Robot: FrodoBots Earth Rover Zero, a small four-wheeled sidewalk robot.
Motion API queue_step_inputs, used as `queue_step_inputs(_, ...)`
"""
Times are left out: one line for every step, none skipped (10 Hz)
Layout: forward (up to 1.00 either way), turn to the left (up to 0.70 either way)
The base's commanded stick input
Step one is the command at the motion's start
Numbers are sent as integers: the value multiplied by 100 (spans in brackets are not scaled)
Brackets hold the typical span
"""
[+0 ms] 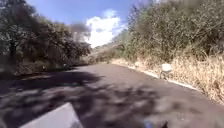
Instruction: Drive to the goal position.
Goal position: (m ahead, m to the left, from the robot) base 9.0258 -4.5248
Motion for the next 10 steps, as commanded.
queue_step_inputs(50,-50)
queue_step_inputs(50,-40)
queue_step_inputs(50,-2)
queue_step_inputs(50,0)
queue_step_inputs(50,0)
queue_step_inputs(50,0)
queue_step_inputs(50,0)
queue_step_inputs(50,0)
queue_step_inputs(50,0)
queue_step_inputs(50,0)
